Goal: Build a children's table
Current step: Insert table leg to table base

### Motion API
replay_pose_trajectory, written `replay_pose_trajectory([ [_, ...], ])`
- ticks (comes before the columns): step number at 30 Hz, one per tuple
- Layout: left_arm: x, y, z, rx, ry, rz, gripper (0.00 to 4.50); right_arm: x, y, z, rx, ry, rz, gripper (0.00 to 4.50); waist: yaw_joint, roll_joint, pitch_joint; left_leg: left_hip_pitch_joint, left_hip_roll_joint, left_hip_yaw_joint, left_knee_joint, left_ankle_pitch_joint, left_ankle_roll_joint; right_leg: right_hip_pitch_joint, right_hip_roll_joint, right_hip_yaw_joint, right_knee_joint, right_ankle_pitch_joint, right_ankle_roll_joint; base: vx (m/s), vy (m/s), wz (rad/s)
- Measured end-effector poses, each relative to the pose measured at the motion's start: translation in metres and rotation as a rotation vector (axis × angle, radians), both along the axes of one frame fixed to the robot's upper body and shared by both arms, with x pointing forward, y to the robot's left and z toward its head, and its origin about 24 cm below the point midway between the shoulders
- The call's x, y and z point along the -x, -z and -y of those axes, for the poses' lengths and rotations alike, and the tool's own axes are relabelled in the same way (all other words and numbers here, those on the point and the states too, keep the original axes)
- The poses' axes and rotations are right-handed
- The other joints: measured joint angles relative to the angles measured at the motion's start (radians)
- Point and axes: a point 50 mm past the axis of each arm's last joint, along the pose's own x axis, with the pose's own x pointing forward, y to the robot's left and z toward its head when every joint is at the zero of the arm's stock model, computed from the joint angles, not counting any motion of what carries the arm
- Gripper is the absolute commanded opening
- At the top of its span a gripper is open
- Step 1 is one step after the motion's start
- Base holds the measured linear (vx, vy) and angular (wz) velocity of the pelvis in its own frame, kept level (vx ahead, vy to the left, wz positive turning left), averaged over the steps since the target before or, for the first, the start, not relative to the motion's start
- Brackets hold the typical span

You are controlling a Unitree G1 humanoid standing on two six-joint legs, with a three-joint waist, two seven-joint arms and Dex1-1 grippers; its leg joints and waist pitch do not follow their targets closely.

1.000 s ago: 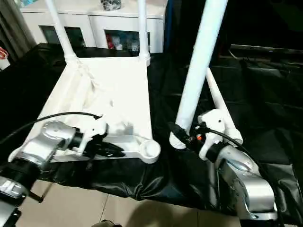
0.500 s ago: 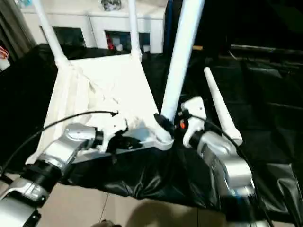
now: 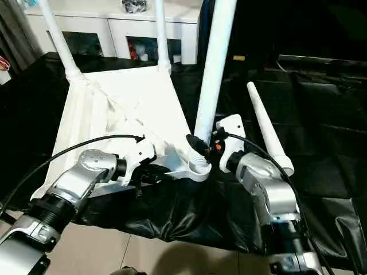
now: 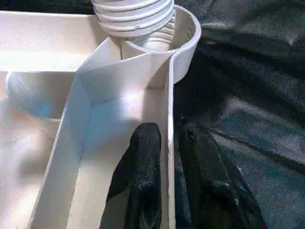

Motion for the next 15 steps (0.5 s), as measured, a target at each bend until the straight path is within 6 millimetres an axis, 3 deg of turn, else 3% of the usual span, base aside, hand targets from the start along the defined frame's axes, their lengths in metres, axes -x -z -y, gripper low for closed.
replay_pose_trajectory([
  [3,-0.0003,-0.0003,-0.0009,0.005,-0.005,-0.007,0.50,0.0009,-0.0001,-0.0012,-0.012,-0.020,-0.009,1.88,0.000,-0.001,0.000,0.000,0.000,0.000,0.000,0.000,0.000,0.000,0.000,0.000,0.000,0.000,0.000,0.000,0.000,0.00],
  [6,0.0000,-0.0001,-0.0015,0.005,0.002,-0.018,0.11,0.0023,-0.0007,-0.0023,-0.005,-0.050,-0.016,1.88,0.000,-0.002,0.000,0.000,0.000,0.000,0.000,0.000,0.000,0.000,0.000,0.000,0.000,0.000,0.000,0.000,0.000,0.00],
  [15,-0.0001,0.0007,-0.0029,-0.006,0.000,-0.023,0.00,0.0037,-0.0001,-0.0022,0.015,-0.071,-0.039,1.88,-0.001,-0.011,-0.005,0.000,0.000,0.000,0.000,0.000,0.000,0.000,0.000,0.000,0.000,0.000,0.000,0.000,0.000,0.00],
])
